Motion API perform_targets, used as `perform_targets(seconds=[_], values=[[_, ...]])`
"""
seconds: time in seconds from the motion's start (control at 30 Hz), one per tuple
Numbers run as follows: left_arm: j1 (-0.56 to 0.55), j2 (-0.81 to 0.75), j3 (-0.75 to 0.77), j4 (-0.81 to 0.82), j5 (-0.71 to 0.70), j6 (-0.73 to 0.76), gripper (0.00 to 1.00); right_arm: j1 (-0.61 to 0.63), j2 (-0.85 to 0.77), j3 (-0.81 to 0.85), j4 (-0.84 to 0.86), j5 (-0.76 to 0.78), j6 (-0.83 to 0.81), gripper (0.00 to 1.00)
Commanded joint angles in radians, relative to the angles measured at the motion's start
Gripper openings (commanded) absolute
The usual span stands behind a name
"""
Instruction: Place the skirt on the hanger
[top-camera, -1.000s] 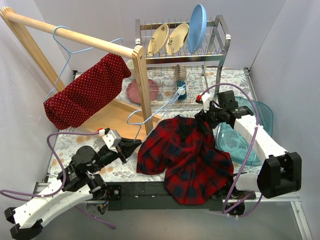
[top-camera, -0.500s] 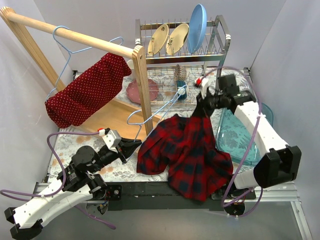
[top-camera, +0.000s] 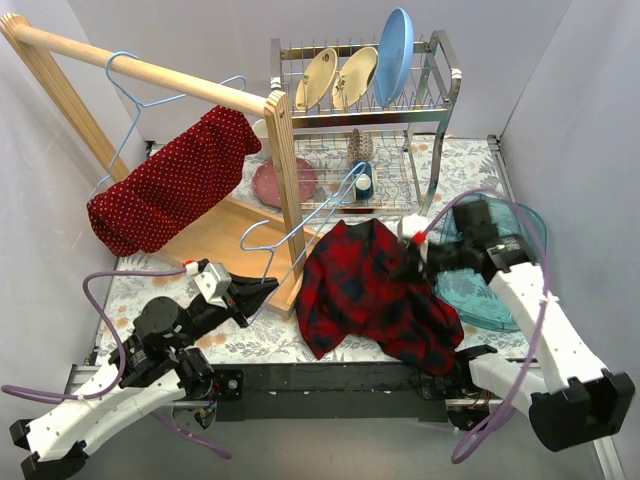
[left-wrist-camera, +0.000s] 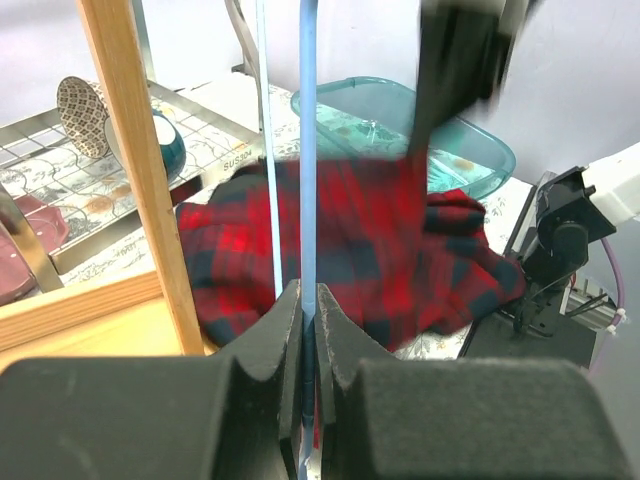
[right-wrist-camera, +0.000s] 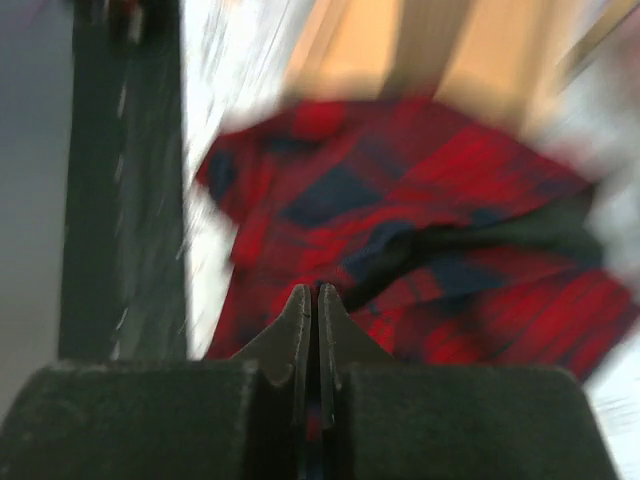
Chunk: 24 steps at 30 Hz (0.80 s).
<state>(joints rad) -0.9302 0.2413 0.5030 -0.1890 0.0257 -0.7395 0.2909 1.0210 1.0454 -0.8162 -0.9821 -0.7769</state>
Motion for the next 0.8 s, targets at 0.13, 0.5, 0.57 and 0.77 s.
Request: perform_targets(seconds=[0.13, 0.5, 0.57, 0.77], values=[[0.008, 0.061, 0.000, 0.026, 0.025, 0.012, 0.00, -0.021, -0.071, -0.199, -0.390, 0.178, -0.544, 0.46], [0.011, 0.064, -0.001, 0.026, 0.028, 0.009, 0.00, -0.021, -0.015, -0.019, 0.225, 0.338, 0.221, 0.64], [0.011, 0.067, -0.001, 0.026, 0.031, 0.008, 0.00, -0.022, 0.057, 0.019, 0.244, 0.345, 0.321, 0.64], [0.013, 0.058, 0.000, 0.025, 0.040, 0.009, 0.00, -0.007, 0.262, 0.134, 0.226, 0.358, 0.430, 0.78]])
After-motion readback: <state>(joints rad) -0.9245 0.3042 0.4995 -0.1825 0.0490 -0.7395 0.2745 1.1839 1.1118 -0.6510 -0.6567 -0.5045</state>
